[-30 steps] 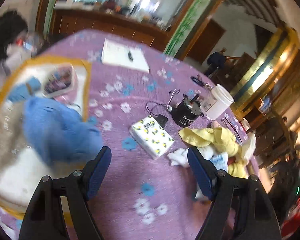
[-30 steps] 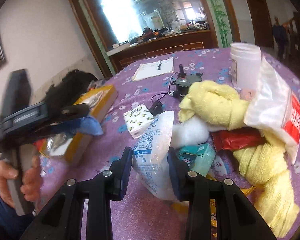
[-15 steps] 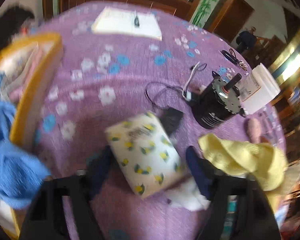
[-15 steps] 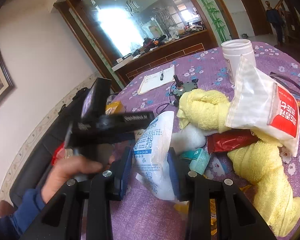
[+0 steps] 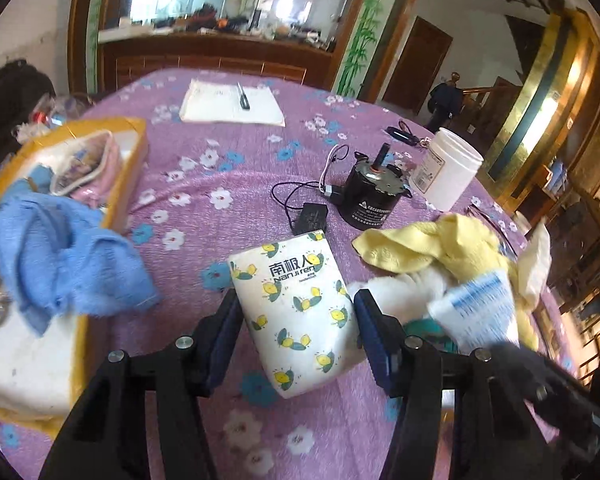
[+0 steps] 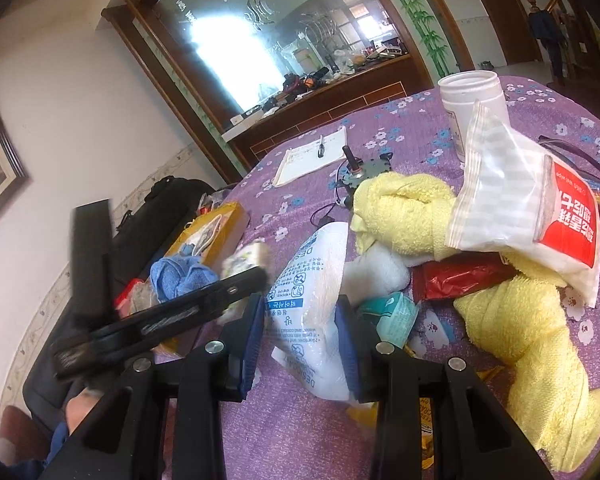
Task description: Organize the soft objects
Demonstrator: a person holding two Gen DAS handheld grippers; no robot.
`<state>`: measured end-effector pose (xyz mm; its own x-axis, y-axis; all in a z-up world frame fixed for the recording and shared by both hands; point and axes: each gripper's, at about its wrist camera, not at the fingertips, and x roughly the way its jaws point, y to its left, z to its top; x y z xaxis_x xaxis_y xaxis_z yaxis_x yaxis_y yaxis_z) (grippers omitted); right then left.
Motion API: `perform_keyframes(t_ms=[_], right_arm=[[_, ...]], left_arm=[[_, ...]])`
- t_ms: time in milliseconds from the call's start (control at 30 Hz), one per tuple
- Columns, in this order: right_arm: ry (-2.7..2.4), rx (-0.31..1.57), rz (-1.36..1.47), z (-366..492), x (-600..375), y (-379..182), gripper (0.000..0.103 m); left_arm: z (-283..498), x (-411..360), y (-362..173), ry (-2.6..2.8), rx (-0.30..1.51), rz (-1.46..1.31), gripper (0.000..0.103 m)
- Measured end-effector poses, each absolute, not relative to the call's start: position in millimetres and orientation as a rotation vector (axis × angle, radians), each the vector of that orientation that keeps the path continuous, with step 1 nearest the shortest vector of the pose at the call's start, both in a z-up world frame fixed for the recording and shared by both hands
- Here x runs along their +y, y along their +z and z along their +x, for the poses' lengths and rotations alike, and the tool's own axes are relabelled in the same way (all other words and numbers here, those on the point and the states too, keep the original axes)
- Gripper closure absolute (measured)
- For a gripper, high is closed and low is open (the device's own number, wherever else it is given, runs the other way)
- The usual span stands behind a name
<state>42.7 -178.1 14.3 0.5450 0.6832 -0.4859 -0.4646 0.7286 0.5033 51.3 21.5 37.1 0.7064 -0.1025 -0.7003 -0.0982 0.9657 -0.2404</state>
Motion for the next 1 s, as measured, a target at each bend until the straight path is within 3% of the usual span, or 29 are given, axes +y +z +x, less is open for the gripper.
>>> perform_keyframes(t_ms=[1000], right_arm=[[0.714,0.675,0.186,29,-156,16,0.065]], left_arm=[[-27,34,48,0.1,0.595,-0.068,0.047]])
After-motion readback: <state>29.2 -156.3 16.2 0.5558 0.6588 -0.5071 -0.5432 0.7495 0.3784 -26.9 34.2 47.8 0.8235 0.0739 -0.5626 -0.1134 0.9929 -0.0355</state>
